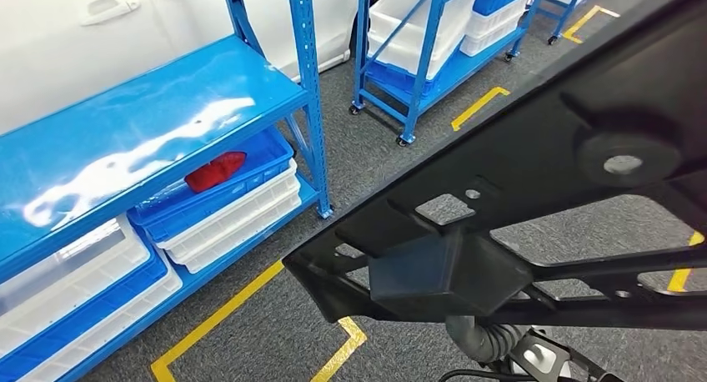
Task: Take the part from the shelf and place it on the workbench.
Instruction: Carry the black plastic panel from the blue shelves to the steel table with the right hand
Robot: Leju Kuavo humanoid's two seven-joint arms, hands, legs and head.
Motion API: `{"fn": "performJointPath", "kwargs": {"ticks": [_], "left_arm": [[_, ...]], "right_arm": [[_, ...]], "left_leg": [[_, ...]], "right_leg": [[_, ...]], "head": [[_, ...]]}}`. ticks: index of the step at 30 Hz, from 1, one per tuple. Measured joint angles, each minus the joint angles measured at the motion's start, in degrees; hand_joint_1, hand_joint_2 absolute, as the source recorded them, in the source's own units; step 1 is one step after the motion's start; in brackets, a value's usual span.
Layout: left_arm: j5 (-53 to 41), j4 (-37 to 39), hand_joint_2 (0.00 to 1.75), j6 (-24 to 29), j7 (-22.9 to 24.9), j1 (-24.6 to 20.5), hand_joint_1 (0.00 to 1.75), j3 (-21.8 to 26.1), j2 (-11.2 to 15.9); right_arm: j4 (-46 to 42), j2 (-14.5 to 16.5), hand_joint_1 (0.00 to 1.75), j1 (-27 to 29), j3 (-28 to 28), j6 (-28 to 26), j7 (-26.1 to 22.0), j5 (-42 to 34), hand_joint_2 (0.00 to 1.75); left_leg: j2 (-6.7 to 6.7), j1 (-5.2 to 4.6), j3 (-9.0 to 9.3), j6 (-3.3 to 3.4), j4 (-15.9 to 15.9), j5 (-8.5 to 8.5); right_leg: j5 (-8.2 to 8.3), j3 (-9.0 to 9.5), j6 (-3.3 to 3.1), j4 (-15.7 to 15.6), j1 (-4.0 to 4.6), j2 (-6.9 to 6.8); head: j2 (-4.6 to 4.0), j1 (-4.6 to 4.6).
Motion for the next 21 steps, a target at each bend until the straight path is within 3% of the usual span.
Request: {"fn": "performJointPath", "kwargs": {"ticks": [2,4,6,8,9,10,11,13,14,15,17,19,21], "left_arm": [[0.10,-0.01,1.75,0.02,-0.25,-0.17,0.00,-0.14,0.49],[0.31,-0.03,1.75,-0.10,-0.69,-0.43,0.00,-0.25,1.08],[0.56,-0.04,1.75,-0.29,-1.29,-0.41,0.00,-0.27,1.76],[0.78,-0.04,1.75,-0.60,-1.87,-0.29,0.00,-0.26,2.36],[0.86,-0.04,1.75,-0.78,-2.15,-0.33,0.00,-0.26,2.62],[0.88,-0.04,1.75,-1.00,-2.40,-0.42,0.00,-0.26,2.80],[0.84,-0.04,1.75,-1.24,-2.60,-0.53,0.00,-0.27,2.93],[0.47,-0.04,1.75,-1.67,-2.82,-0.73,0.00,-0.37,3.03],[0.19,-0.04,1.75,-1.80,-2.82,-0.78,0.00,-0.46,3.06],[-0.10,-0.04,1.75,-1.87,-2.72,-0.81,0.00,-0.57,3.09],[-0.68,-0.03,1.75,-1.93,-2.20,-0.97,0.00,-0.81,3.14],[-1.17,-0.02,1.75,-1.92,-1.44,-1.30,0.00,-1.09,3.12],[-1.28,-0.02,1.75,-1.79,-0.84,-1.40,0.00,-1.27,3.10]], "right_arm": [[-0.54,0.36,1.75,0.19,-0.02,0.14,0.00,-0.05,1.75],[-1.06,0.55,1.75,0.11,-0.04,0.44,0.00,-0.14,1.75],[-1.35,0.66,1.75,-0.34,-0.08,0.94,0.00,-0.48,1.75],[-1.36,0.83,1.75,-0.71,-0.17,1.11,0.00,-0.84,1.75],[-1.36,0.94,1.75,-0.89,-0.22,0.98,0.00,-0.91,1.75],[-1.36,1.09,1.75,-1.15,-0.26,0.67,0.00,-0.85,1.75],[-1.37,1.28,1.75,-1.51,-0.25,0.08,0.00,-0.62,1.75],[-1.51,1.64,1.75,-2.37,-0.14,-1.72,0.00,0.16,1.75],[-1.64,1.77,1.75,-2.76,0.00,-2.78,0.00,0.57,1.75],[-1.80,1.85,1.75,-3.04,0.18,-3.78,0.00,0.90,1.75],[-2.25,1.91,1.75,-3.24,0.74,-5.86,0.00,1.53,1.75],[-2.98,1.90,1.75,-3.30,1.63,-7.92,0.00,2.09,1.75],[-3.64,1.87,1.75,-3.30,2.79,-9.14,0.00,2.34,1.75]], "left_leg": [[1.02,-0.08,0.10,0.66,-0.28,0.24],[2.28,-0.06,0.21,1.50,-0.70,0.55],[3.78,-0.25,0.24,2.02,-0.88,0.59],[5.32,-0.51,0.19,2.16,-0.85,0.51],[6.05,-0.60,0.19,2.17,-0.83,0.47],[6.74,-0.66,0.23,2.12,-0.82,0.43],[7.38,-0.73,0.32,2.04,-0.82,0.37],[8.45,-0.93,0.54,1.72,-0.80,0.17],[8.93,-1.05,0.63,1.48,-0.78,0.07],[9.43,-1.13,0.70,1.21,-0.79,-0.01],[10.27,-1.14,0.83,0.60,-0.83,-0.20],[8.51,-0.93,0.29,0.03,0.85,-1.57],[5.44,-0.71,-2.34,-0.39,7.04,-5.06]], "right_leg": [[0.15,-0.38,0.73,0.04,-0.23,0.62],[-1.28,-1.48,1.28,2.27,-0.21,-1.78],[-4.78,-4.71,1.65,8.97,-0.23,-5.05],[-7.23,-8.00,1.90,15.70,-0.47,-6.02],[-7.00,-8.34,1.91,16.49,-0.54,-6.20],[-5.76,-7.45,1.81,14.89,-0.56,-6.46],[-3.88,-5.45,1.59,11.25,-0.48,-7.12],[-1.22,-1.19,0.79,3.19,0.08,-9.64],[-0.72,-0.04,0.38,0.87,0.41,-10.48],[-0.75,0.26,0.04,-0.01,0.70,-10.73],[-0.46,0.10,-0.55,-0.27,0.69,-9.33],[-0.03,0.26,-1.18,-0.83,0.37,-8.07],[0.21,0.39,-1.63,-1.12,0.21,-6.87]], "head": [[0.00,0.00],[0.00,0.01],[0.00,0.01],[0.00,0.00],[0.00,0.00],[0.00,0.00],[0.00,0.00],[0.00,0.00],[0.00,0.00],[0.00,0.00],[0.00,0.00],[0.00,0.00],[0.00,0.00]]}}
